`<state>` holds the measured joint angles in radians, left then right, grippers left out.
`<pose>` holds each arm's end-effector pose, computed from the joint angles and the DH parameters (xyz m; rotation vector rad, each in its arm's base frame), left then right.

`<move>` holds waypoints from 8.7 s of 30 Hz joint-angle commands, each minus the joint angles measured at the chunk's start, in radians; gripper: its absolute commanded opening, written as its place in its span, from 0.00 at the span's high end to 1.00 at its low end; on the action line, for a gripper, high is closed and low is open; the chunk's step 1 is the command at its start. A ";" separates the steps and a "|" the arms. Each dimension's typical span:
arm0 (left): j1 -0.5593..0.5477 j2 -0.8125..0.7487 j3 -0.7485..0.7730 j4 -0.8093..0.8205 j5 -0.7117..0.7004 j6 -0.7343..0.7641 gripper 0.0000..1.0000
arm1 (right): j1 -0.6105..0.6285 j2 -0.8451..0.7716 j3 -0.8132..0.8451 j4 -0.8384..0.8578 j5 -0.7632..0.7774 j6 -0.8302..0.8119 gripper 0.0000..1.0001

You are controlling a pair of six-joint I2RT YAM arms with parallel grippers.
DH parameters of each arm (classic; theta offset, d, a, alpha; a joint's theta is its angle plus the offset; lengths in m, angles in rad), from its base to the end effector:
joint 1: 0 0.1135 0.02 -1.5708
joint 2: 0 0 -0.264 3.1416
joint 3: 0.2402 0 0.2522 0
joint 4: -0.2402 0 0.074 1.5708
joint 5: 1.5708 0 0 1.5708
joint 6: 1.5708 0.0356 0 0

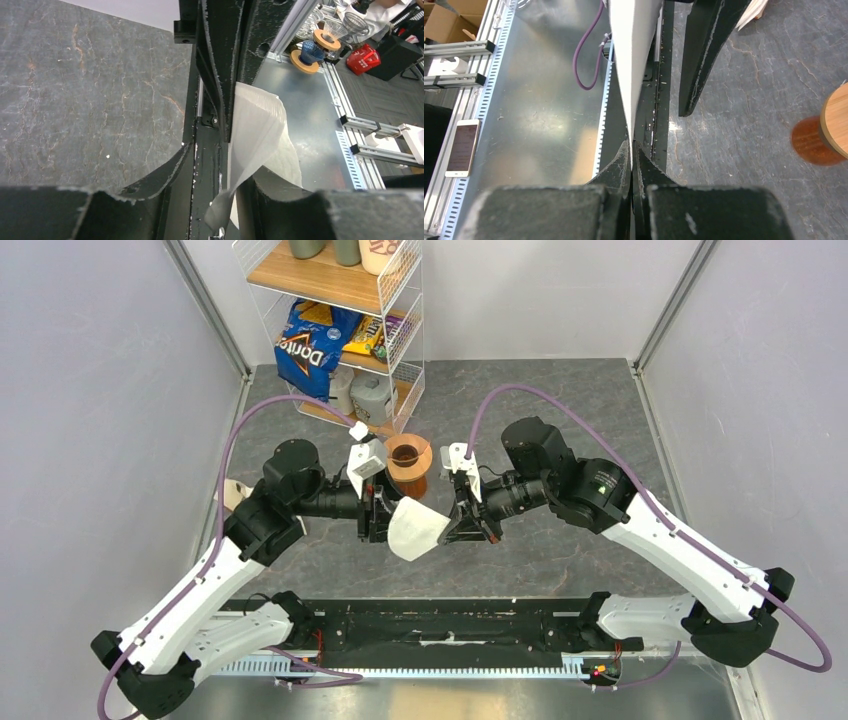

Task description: Place the coffee filter in the dripper

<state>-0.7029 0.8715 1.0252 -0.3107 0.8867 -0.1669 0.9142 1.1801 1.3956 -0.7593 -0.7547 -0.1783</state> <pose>0.1182 -0.1363 0.3972 1.1426 1.4926 -1.3771 0.1220 0.1982 0.4169 -1.5191 1.5787 1.2244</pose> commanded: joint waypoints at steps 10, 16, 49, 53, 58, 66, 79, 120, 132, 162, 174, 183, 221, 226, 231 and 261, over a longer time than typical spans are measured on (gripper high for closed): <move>0.007 -0.008 -0.028 0.075 0.006 -0.153 0.98 | -0.013 -0.022 0.041 0.033 0.062 0.013 0.52; 0.031 0.026 0.008 -0.037 0.001 -0.274 0.98 | -0.012 -0.069 0.035 -0.051 0.196 -0.231 0.06; 0.088 0.136 0.076 -0.088 -0.014 -0.506 0.98 | 0.029 -0.031 0.012 -0.040 0.306 -0.520 0.51; 0.088 0.136 0.063 -0.007 0.035 -0.510 0.98 | 0.029 -0.030 0.007 -0.040 0.297 -0.501 0.50; 0.088 0.136 0.054 0.002 0.040 -0.503 0.98 | 0.030 -0.036 0.006 -0.040 0.281 -0.488 0.57; 0.089 0.115 0.066 -0.084 -0.054 -0.426 0.98 | 0.023 -0.044 0.026 -0.041 0.328 -0.376 0.36; 0.096 0.319 0.345 -0.193 -0.538 -0.537 0.98 | -0.096 -0.024 0.164 0.077 0.698 0.175 0.18; -0.007 0.543 0.513 -0.141 -0.698 -0.786 0.98 | -0.018 0.025 0.023 0.398 1.180 -0.023 0.48; 0.000 0.560 0.512 -0.152 -0.721 -0.828 0.98 | -0.018 0.034 0.048 0.312 1.064 -0.051 0.25; 0.055 0.406 0.451 -0.209 -0.717 -0.425 0.38 | -0.018 -0.017 -0.010 0.306 1.075 -0.158 1.00; 0.068 0.380 0.500 -0.204 -0.525 -0.100 0.28 | -0.019 -0.028 0.000 0.227 0.933 -0.222 1.00; 0.065 0.429 0.541 -0.255 -0.563 -0.117 0.36 | -0.018 -0.033 0.000 0.233 0.879 -0.255 1.00; 0.037 0.465 0.578 -0.374 -0.536 0.054 0.52 | -0.018 -0.013 0.025 0.202 0.829 -0.301 1.00; 0.029 0.450 0.555 -0.350 -0.539 0.038 0.62 | -0.018 -0.001 0.031 0.214 0.852 -0.285 1.00; 0.026 0.433 0.534 -0.325 -0.554 0.027 0.73 | -0.018 0.011 0.038 0.229 0.901 -0.268 1.00; 0.045 0.374 0.447 -0.268 -0.710 0.059 0.43 | -0.018 -0.032 0.020 0.224 0.758 -0.216 1.00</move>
<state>-0.6693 1.2800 1.4815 -0.6273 0.2100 -0.1390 0.8944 1.1801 1.3922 -0.5476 0.0296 -0.4072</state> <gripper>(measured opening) 0.575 0.007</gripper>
